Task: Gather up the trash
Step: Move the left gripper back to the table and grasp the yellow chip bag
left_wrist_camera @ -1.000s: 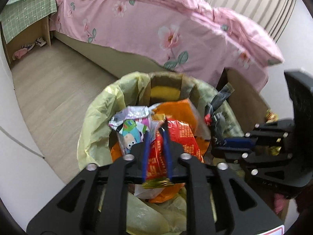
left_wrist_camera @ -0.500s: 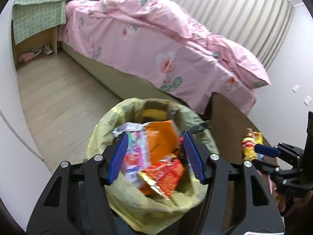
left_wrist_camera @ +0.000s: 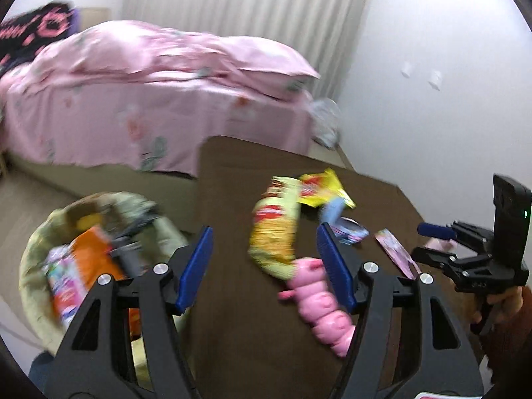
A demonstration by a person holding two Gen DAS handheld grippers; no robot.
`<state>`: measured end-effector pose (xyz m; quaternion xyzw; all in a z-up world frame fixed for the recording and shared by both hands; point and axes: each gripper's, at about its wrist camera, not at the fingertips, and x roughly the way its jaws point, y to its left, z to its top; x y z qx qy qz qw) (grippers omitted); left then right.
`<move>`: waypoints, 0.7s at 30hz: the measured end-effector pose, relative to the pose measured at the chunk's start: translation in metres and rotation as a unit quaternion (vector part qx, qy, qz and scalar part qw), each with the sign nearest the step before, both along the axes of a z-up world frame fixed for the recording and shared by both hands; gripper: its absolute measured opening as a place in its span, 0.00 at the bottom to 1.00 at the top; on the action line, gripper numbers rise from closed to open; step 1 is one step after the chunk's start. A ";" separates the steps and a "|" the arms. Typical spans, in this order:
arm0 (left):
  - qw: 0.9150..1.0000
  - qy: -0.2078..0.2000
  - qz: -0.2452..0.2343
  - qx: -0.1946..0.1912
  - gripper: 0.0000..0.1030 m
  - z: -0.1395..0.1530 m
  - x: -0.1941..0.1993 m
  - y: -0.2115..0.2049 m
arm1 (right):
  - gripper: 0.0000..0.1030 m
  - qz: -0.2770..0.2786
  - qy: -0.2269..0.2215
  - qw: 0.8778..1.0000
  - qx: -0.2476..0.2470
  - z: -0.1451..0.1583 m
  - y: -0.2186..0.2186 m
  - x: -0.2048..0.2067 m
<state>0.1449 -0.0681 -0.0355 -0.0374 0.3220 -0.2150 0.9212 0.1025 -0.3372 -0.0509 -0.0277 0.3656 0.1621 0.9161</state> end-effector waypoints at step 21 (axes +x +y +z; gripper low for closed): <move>0.992 0.104 -0.004 0.077 0.59 -0.032 0.081 -0.062 | 0.57 -0.084 -0.041 0.996 0.001 -0.037 -0.059 -0.024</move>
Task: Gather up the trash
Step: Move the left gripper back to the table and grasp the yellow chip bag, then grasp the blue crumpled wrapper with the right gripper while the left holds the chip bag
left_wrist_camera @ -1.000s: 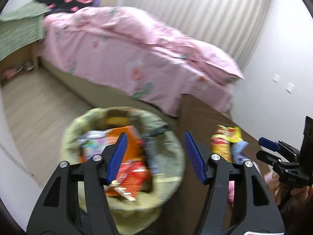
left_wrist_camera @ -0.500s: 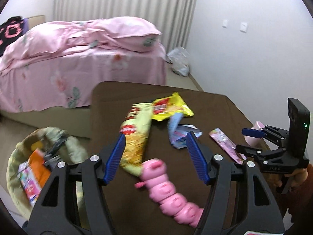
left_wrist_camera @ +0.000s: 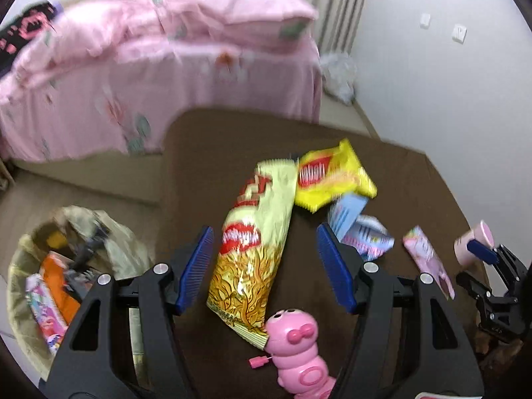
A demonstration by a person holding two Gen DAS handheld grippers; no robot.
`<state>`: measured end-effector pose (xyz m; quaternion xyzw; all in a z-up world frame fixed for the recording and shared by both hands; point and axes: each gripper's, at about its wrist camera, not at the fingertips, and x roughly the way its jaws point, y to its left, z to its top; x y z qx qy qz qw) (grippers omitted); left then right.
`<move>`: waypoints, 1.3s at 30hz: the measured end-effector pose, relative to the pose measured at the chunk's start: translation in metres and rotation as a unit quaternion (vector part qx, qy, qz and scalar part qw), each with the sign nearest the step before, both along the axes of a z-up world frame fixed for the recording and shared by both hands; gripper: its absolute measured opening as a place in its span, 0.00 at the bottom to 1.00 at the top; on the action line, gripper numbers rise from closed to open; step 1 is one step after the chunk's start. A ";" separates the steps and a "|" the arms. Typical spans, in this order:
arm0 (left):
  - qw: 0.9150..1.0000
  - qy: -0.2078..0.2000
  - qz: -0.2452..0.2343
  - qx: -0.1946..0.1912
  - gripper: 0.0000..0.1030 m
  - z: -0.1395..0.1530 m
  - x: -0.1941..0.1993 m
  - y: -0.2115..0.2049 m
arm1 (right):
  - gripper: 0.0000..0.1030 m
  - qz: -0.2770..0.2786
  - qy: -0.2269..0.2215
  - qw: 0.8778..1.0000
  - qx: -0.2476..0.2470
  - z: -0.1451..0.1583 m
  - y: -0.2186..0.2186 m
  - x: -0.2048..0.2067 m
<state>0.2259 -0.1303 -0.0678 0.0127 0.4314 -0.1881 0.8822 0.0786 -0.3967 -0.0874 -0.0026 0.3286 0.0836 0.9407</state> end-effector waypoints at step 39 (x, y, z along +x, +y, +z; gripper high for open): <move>0.996 -0.002 0.019 -0.093 0.30 0.018 -0.104 0.003 | 0.57 0.046 0.018 0.998 0.032 0.002 0.023 0.012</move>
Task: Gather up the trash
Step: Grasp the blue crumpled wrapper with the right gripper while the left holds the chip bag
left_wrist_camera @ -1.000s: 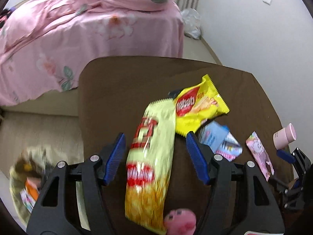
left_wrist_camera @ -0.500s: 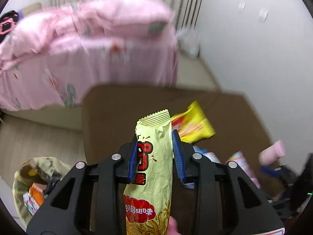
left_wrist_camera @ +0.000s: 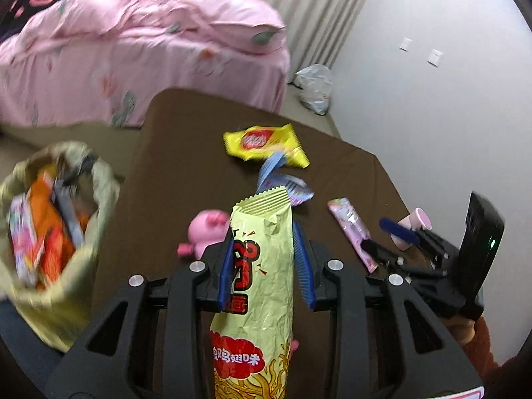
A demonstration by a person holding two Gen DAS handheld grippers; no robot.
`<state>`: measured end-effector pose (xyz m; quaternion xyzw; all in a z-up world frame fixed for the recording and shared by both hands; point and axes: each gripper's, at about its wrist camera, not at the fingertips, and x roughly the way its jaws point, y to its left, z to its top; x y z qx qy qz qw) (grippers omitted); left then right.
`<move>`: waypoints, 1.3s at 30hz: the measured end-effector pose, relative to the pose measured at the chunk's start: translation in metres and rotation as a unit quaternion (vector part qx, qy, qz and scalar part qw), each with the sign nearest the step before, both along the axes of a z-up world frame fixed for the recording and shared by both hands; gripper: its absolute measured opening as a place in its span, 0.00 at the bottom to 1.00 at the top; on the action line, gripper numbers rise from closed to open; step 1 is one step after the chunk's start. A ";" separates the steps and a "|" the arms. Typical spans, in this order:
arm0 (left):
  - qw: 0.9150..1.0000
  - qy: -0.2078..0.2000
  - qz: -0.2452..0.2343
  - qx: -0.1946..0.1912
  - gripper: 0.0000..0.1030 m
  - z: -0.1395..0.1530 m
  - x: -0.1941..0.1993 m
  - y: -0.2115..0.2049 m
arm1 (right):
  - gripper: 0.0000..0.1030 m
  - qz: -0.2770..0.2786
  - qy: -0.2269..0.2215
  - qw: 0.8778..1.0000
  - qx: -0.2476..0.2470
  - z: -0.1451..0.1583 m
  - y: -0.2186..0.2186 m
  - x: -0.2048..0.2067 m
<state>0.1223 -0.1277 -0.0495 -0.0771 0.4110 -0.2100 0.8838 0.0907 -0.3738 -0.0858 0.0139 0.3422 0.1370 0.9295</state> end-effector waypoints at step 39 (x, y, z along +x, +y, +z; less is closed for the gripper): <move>0.994 0.076 -0.080 0.017 0.57 -0.029 -0.048 0.004 | 0.15 -0.007 0.054 0.999 -0.005 -0.003 -0.008 -0.041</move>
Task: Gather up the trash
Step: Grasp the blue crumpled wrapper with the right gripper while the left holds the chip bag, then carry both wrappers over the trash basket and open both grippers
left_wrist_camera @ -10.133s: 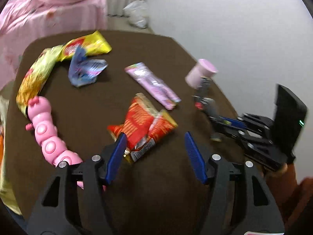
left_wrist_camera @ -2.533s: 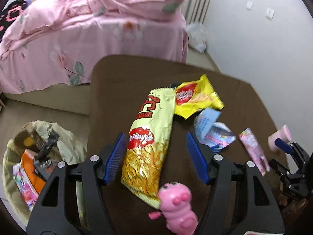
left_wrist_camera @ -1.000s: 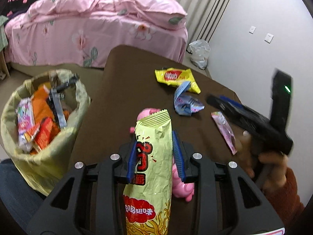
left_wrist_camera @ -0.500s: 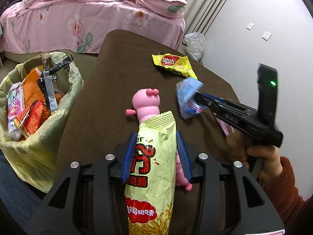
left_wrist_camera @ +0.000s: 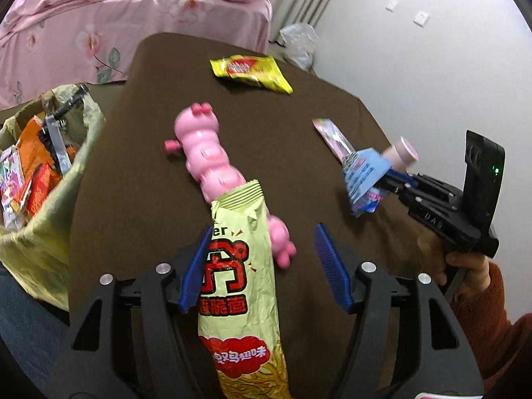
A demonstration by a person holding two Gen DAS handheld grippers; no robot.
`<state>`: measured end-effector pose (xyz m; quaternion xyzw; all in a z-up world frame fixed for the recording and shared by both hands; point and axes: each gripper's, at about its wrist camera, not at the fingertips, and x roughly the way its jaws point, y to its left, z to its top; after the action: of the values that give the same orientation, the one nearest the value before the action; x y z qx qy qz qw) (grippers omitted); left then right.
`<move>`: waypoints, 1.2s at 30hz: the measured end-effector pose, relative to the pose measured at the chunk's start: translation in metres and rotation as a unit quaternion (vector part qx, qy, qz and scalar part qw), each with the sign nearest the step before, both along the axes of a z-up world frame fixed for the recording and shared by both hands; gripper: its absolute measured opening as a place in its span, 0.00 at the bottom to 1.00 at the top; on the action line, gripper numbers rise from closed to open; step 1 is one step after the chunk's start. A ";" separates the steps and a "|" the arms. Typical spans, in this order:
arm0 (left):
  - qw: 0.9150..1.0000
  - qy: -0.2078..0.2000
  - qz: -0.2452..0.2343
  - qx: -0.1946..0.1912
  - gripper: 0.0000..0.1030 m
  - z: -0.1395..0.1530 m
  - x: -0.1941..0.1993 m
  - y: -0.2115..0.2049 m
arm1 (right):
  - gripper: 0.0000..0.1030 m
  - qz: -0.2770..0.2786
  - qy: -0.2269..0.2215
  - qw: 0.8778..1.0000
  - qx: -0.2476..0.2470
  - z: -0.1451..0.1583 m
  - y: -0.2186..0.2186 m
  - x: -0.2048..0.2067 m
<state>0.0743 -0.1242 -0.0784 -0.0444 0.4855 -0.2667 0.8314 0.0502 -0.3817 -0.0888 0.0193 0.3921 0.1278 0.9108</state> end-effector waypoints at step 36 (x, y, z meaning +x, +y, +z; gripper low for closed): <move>0.944 -0.306 0.120 0.002 0.19 0.132 -0.032 0.079 | 0.15 0.055 -0.128 0.990 0.013 0.090 0.053 -0.033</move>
<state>0.0422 -0.0455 0.0541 -0.0168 0.1990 -0.1643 0.9660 0.0171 -0.3283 0.0013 -0.0066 0.2713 0.1843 0.9447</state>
